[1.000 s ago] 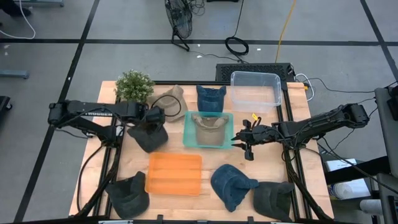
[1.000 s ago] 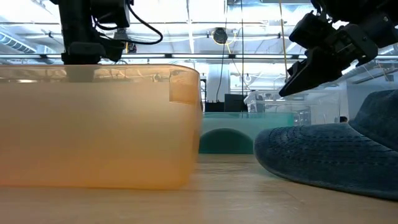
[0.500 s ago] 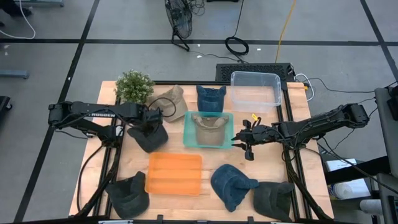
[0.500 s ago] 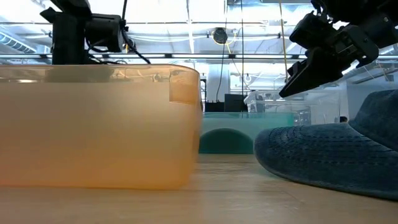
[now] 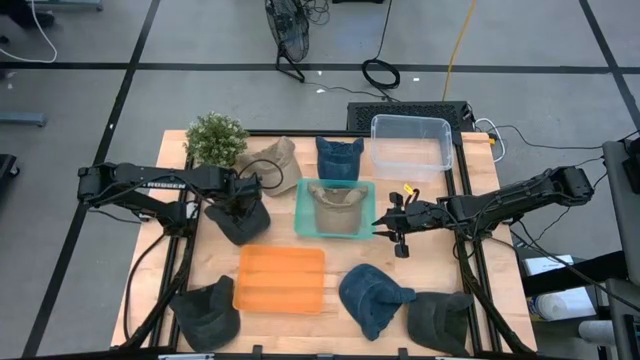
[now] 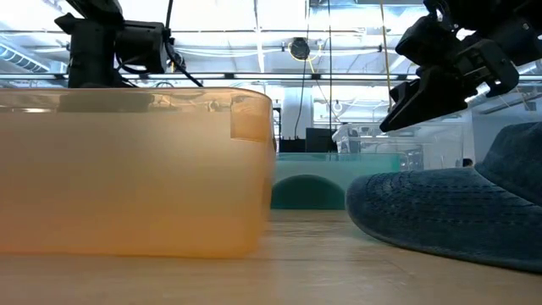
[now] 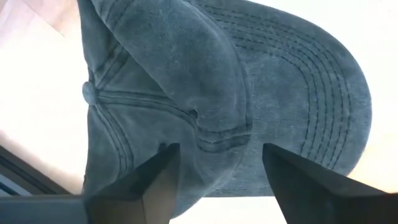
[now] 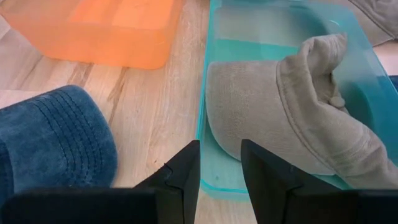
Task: Pick & Place hat
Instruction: Put the top black cap into the transparent bin
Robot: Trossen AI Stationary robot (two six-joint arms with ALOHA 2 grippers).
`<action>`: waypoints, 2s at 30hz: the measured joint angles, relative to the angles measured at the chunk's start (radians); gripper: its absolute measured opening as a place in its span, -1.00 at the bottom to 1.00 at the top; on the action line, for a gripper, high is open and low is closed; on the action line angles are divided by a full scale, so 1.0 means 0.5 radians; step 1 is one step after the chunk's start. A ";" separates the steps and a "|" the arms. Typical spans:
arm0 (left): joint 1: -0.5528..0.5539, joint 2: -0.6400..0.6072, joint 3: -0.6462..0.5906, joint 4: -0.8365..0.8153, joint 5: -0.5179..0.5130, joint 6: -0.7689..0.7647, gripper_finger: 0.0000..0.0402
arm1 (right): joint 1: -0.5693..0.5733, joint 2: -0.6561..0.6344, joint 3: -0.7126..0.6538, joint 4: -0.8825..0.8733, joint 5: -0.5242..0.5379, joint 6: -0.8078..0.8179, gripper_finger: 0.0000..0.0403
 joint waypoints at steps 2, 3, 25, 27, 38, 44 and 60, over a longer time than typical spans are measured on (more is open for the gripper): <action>0.000 0.000 0.000 0.000 -0.005 0.012 0.10 | 0.000 0.000 -0.001 0.000 0.001 0.000 -0.48; 0.000 0.000 0.000 0.000 -0.018 0.022 0.05 | 0.000 0.000 -0.001 0.000 0.001 0.000 -0.48; -0.122 0.000 0.000 0.003 -0.069 0.223 -0.91 | 0.000 0.000 -0.001 -0.038 -0.001 0.262 -0.48; -0.124 0.000 0.000 0.003 -0.069 0.224 -0.94 | 0.000 0.000 -0.001 -0.038 -0.002 0.262 -0.48; -0.124 -0.001 0.000 0.003 -0.068 0.164 -0.59 | 0.000 0.000 -0.001 -0.031 -0.002 0.247 -0.48; -0.124 0.000 0.000 0.007 -0.081 0.136 -0.29 | 0.000 0.000 -0.001 -0.032 -0.002 0.247 -0.48; -0.124 0.000 0.000 0.028 -0.105 0.154 -0.94 | 0.000 -0.001 -0.095 0.056 -0.003 0.262 -0.48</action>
